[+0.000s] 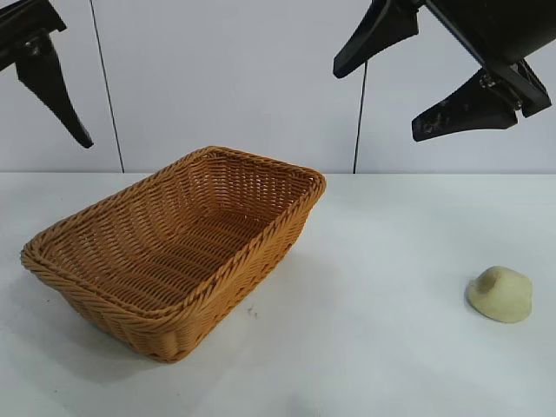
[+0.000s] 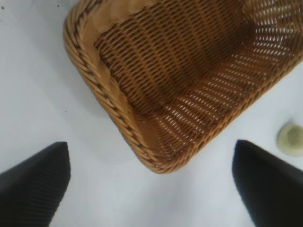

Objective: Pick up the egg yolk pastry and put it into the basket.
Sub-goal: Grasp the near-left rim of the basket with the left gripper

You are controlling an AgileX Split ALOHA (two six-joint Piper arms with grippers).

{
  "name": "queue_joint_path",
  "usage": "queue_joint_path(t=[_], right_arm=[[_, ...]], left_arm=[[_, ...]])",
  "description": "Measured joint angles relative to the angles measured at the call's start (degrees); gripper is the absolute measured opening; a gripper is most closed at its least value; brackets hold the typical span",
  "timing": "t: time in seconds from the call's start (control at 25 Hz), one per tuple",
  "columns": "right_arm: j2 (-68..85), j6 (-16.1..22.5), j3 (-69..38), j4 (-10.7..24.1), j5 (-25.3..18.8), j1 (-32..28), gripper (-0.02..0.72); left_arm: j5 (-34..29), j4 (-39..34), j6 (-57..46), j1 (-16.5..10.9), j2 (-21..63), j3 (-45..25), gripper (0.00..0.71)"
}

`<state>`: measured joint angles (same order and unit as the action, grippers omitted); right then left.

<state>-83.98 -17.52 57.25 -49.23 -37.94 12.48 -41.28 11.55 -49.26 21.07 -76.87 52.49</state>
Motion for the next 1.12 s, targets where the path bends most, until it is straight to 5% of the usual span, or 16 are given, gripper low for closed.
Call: queue_joint_path(t=[0.52,1.12], right_arm=[[0.00,0.00,0.00,0.00,0.00,0.00,0.678],[0.00,0.00,0.00,0.00,-0.05,0.00,0.678]], left_arm=[[1.92,-0.24,-11.71,0.00,-14.19,-0.52,0.667],[11.63,-0.30,-17.47,0.21,-25.57,-0.52,0.667]])
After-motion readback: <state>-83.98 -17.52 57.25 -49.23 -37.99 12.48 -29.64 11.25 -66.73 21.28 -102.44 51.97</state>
